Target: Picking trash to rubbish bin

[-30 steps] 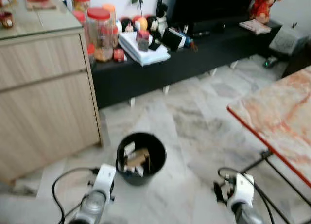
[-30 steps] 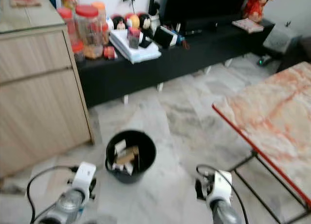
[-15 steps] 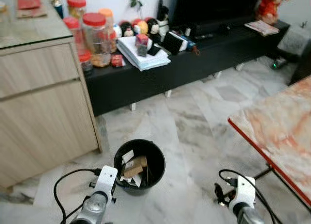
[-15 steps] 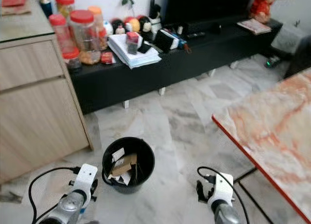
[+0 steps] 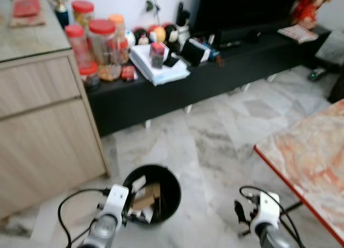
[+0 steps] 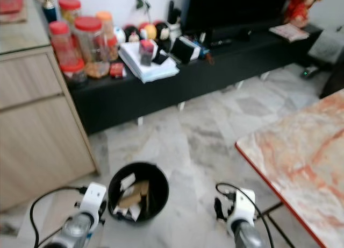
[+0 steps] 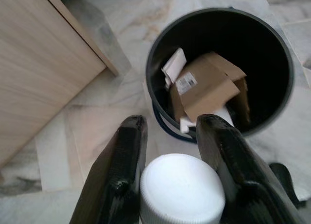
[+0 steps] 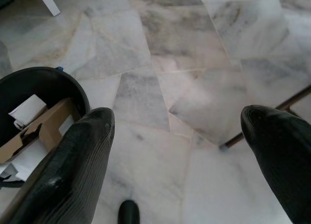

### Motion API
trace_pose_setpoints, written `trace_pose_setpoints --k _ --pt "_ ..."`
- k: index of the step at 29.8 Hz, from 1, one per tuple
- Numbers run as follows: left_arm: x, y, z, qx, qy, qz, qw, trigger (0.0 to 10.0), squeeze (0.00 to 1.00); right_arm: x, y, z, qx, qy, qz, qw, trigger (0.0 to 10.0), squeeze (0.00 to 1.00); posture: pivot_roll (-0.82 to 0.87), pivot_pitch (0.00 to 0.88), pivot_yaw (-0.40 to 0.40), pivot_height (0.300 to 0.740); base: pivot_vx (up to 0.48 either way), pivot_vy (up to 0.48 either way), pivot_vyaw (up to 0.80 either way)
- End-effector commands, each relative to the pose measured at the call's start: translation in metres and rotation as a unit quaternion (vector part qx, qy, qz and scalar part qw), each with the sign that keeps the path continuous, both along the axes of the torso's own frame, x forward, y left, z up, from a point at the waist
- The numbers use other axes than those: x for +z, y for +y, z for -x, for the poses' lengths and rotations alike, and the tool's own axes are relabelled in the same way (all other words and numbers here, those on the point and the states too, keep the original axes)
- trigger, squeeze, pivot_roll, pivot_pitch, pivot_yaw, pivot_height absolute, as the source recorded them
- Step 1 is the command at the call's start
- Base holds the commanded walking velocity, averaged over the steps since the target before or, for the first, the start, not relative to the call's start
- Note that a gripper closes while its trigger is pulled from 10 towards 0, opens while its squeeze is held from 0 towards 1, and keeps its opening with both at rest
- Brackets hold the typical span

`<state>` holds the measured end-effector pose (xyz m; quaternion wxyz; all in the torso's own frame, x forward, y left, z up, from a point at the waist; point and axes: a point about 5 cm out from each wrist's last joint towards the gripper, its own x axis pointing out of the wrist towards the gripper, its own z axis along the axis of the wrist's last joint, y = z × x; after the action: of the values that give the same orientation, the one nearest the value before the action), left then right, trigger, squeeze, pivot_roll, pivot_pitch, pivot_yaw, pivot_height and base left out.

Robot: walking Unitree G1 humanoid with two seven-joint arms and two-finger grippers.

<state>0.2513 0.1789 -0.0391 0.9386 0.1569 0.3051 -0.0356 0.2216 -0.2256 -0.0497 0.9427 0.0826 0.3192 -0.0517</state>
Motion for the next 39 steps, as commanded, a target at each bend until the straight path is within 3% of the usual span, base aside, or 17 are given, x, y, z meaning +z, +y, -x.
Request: trace_pose_setpoints --k 1,13,22,23,25,30,39 --pt "-0.002 0.008 0.004 0.009 0.009 -0.007 1.0 10.0 0.0 0.004 0.005 -0.007 0.017 -0.017 0.002 1.0 10.0 0.0 0.11 0.134 -0.152 0.74 0.352 0.0 0.0" --pt "-0.002 0.005 0.002 0.006 0.008 -0.003 1.0 10.0 0.0 0.014 0.008 -0.019 0.055 -0.048 0.005 0.997 10.0 0.0 0.1 0.134 -0.154 0.74 0.355 0.0 0.48" --pt "-0.001 0.004 0.002 0.004 0.007 -0.003 1.0 10.0 0.0 0.017 0.011 -0.022 0.075 -0.055 0.007 0.996 10.0 0.0 0.1 0.136 -0.156 0.74 0.287 0.0 0.0" --pt "0.0 0.004 -0.001 0.002 0.002 -0.008 1.0 10.0 0.0 0.025 0.016 -0.031 0.119 -0.079 0.002 0.99 10.0 0.0 0.1 0.136 -0.156 0.74 0.0 0.0 0.0" --pt "0.005 0.002 -0.007 0.003 -0.011 -0.01 1.0 10.0 0.0 0.033 0.019 -0.039 0.152 -0.099 -0.004 0.983 10.0 0.0 0.09 0.139 -0.159 0.74 0.0 0.0 0.0" --pt "0.01 0.0 -0.013 -0.001 -0.024 -0.01 1.0 10.0 0.0 0.036 0.023 -0.042 0.175 -0.1 -0.005 0.979 10.0 0.0 0.08 0.14 -0.162 0.74 0.0 0.0 0.0" --pt "0.049 -0.021 -0.055 -0.038 -0.112 -0.013 0.993 10.0 0.0 0.059 0.043 -0.06 0.273 -0.127 -0.004 0.954 10.0 0.0 0.06 0.155 -0.173 0.74 0.0 0.0 0.0"
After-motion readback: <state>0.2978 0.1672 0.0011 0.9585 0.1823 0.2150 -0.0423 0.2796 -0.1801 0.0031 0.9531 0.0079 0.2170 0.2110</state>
